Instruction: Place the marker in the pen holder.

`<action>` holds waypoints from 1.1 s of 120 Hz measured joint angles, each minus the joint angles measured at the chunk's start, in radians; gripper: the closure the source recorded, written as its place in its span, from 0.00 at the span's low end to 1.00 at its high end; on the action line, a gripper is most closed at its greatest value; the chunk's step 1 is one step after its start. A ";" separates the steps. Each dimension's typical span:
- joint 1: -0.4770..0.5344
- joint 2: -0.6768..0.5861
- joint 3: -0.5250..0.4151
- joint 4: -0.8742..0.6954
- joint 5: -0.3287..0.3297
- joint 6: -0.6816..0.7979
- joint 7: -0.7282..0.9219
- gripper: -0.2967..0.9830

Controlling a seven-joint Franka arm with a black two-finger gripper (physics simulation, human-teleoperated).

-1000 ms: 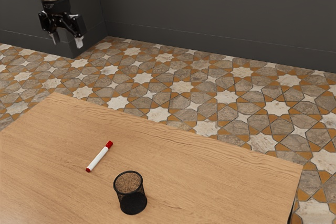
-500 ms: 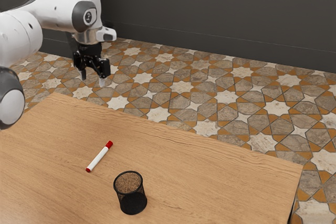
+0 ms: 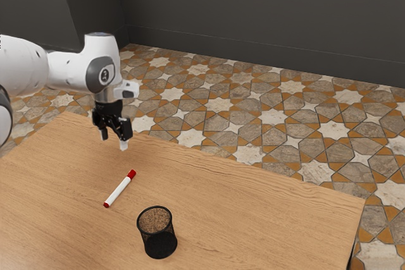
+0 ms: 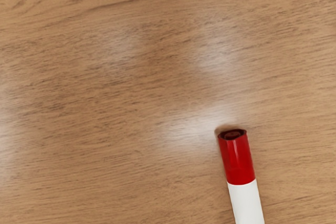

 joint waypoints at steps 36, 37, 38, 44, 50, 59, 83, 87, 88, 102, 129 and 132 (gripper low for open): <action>-0.126 0.010 0.055 -0.105 -0.003 0.157 0.068 0.25; -0.127 0.010 0.055 -0.109 -0.003 0.159 0.069 0.25; -0.127 0.009 0.055 -0.113 -0.003 0.161 0.070 0.25; -0.130 0.002 0.055 -0.149 -0.003 0.172 0.077 0.25; -0.134 -0.003 0.055 -0.175 -0.003 0.181 0.083 0.25; -0.138 -0.005 0.056 -0.194 -0.003 0.192 0.092 0.25; -0.138 0.024 0.057 -0.215 -0.048 0.230 0.102 0.25; -0.138 0.027 0.057 -0.219 -0.054 0.236 0.102 0.25; -0.138 0.028 0.057 -0.221 -0.055 0.237 0.102 0.25; -0.137 0.041 0.057 -0.230 -0.084 0.262 0.100 0.25; -0.138 0.054 0.057 -0.231 -0.109 0.296 0.099 0.39; -0.138 0.054 0.057 -0.231 -0.111 0.298 0.099 0.42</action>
